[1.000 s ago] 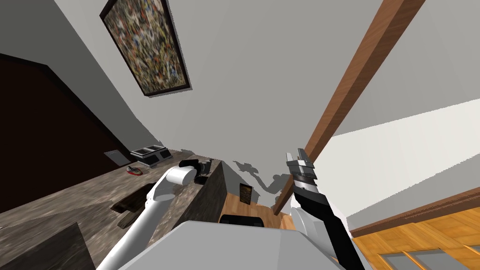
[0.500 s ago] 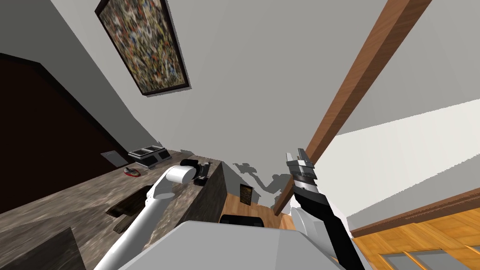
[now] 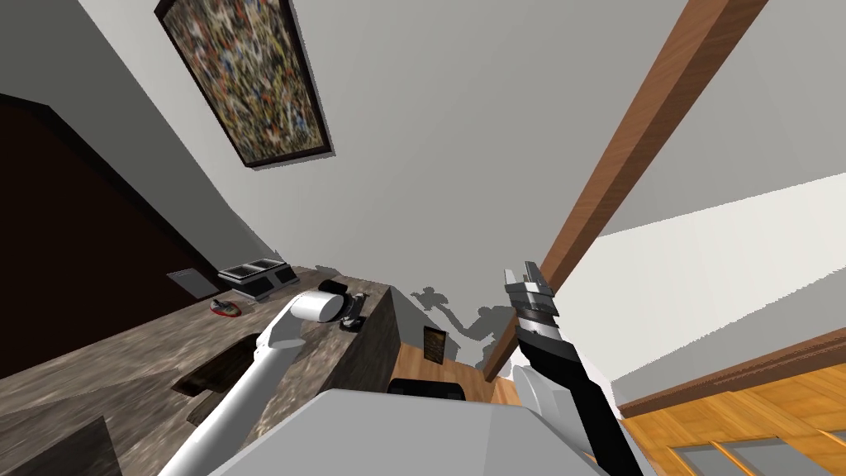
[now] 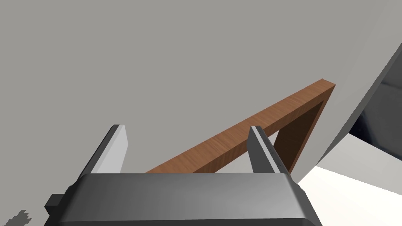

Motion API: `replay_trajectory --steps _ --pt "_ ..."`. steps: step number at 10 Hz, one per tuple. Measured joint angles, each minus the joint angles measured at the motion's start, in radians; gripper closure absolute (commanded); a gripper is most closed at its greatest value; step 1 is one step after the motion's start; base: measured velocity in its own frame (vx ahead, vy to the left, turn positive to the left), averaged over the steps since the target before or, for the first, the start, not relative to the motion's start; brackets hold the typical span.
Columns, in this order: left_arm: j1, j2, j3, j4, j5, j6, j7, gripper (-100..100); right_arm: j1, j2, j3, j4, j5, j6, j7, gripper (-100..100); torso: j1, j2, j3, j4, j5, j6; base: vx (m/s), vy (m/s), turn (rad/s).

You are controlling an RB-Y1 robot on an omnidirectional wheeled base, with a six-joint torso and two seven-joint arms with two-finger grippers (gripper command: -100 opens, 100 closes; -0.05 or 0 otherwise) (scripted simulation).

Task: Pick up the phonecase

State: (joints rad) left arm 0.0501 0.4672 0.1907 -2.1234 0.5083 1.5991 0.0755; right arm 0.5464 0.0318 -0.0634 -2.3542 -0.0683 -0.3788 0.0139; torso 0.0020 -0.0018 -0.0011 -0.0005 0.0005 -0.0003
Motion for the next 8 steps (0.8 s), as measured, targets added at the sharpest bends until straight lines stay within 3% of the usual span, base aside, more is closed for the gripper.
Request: replay_trajectory --steps 8 --pt "-0.012 0.025 0.017 0.085 0.027 0.221 -0.027 -100 0.000 0.000 0.000 0.000 0.000 0.000 0.000 0 0.000 -0.001 -0.001 0.000 0.000 0.000 0.038 0.022 -0.024"
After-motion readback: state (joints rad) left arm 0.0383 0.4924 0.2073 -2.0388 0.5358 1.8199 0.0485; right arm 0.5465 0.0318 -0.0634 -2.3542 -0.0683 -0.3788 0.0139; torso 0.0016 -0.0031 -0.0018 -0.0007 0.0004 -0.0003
